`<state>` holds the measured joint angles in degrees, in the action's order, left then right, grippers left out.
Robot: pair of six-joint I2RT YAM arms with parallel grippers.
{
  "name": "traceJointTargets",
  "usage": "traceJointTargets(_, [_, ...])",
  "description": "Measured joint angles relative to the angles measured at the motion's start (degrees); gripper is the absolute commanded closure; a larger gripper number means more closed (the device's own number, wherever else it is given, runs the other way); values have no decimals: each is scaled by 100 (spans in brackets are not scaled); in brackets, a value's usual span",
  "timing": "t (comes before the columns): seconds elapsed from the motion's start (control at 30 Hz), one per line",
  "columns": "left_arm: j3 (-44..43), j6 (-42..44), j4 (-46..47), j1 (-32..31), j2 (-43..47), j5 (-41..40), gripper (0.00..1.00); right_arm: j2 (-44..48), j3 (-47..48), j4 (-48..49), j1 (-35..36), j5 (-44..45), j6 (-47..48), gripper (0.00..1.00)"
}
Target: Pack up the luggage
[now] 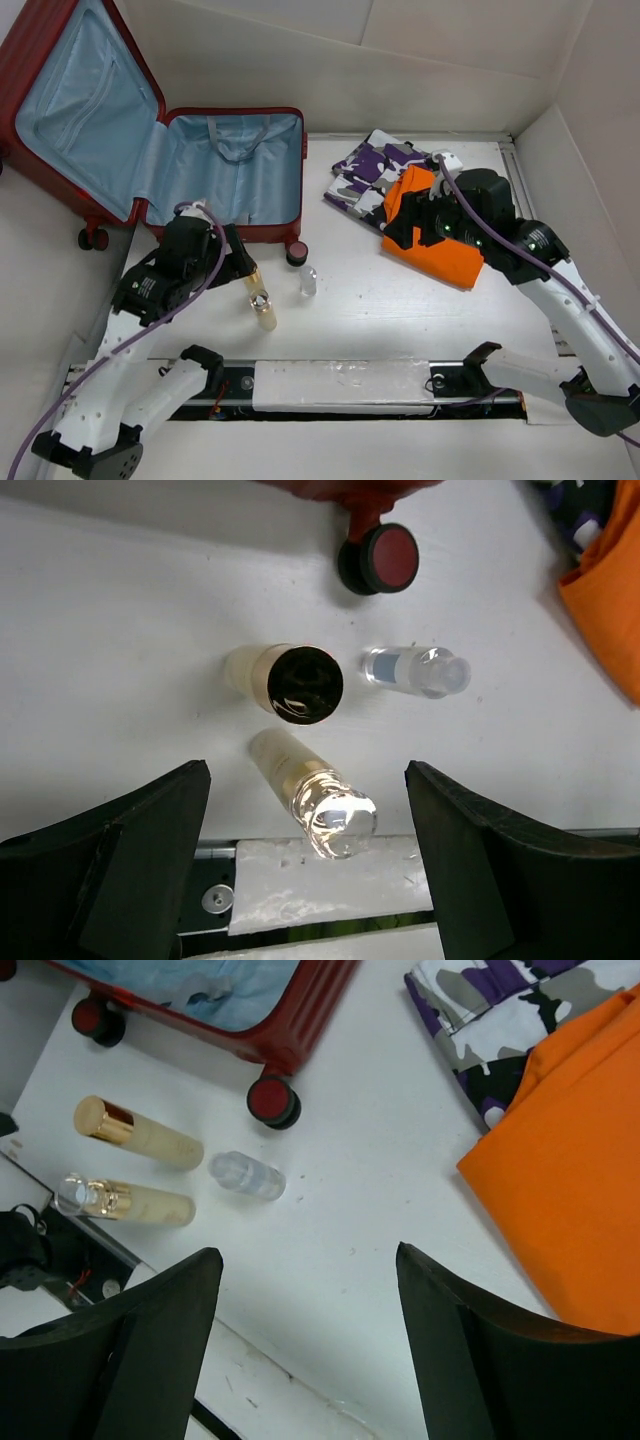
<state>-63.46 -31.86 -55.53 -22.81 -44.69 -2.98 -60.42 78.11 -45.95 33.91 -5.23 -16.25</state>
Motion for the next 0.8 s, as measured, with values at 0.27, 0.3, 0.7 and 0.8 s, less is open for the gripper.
traceJointTargets(0.27, [356,101,463,0,-566,282,23,-9,-304,109,310,-17,-31,23])
traceJointTargets(0.3, [367,138,531,0,-658,282,23,-17,-323,107,363,-17,-50,23])
traceJointTargets(0.7, [717,402,841,0,-1128,-87,29,-35,-404,188,564,52,-114,23])
traceJointTargets(0.8, [782,442,918,0,-1217,-103,30,-35,-404,188,568,57,-116,23])
